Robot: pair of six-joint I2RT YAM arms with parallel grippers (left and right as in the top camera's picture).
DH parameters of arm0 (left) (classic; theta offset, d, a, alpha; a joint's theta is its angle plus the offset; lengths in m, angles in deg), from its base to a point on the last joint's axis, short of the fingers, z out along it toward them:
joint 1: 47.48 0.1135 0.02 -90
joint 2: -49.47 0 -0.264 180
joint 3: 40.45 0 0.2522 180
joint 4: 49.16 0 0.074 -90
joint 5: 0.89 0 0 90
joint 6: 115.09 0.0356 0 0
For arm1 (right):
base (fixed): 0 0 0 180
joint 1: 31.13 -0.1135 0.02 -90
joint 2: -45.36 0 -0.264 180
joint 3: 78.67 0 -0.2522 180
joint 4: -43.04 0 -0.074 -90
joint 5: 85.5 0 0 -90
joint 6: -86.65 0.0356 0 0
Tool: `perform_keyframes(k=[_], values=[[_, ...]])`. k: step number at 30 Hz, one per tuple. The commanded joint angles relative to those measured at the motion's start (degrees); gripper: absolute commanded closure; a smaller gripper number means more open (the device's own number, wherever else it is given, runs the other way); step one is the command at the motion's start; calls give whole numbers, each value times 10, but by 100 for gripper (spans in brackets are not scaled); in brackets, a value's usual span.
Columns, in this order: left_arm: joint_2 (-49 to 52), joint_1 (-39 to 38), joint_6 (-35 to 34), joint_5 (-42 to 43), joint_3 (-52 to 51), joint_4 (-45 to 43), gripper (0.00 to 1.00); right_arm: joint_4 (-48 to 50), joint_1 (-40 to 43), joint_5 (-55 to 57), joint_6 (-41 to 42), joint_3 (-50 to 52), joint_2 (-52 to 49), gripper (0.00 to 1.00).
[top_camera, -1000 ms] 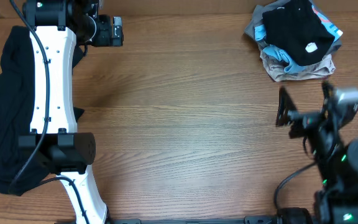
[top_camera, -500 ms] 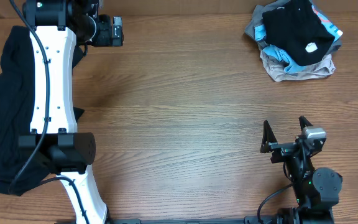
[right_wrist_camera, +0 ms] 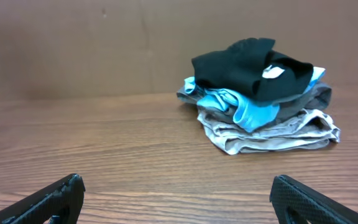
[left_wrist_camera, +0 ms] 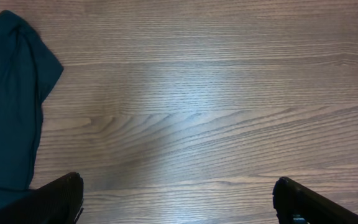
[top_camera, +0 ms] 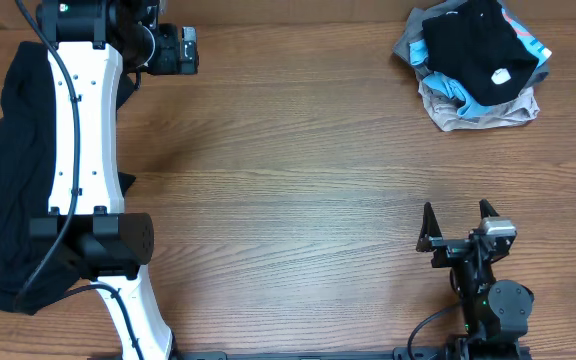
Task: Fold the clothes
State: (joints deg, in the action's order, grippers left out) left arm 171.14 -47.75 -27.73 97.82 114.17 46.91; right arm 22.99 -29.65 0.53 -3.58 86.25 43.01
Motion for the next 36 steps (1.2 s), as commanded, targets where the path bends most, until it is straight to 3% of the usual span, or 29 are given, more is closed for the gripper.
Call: perform_keyframes(k=[1,36], values=[[-8,-2,9,-2,0,0,0,14,2,14,0,6,23,0],[-24,-1,9,-1,0,0,0,13,-11,14,0,6,22,0]])
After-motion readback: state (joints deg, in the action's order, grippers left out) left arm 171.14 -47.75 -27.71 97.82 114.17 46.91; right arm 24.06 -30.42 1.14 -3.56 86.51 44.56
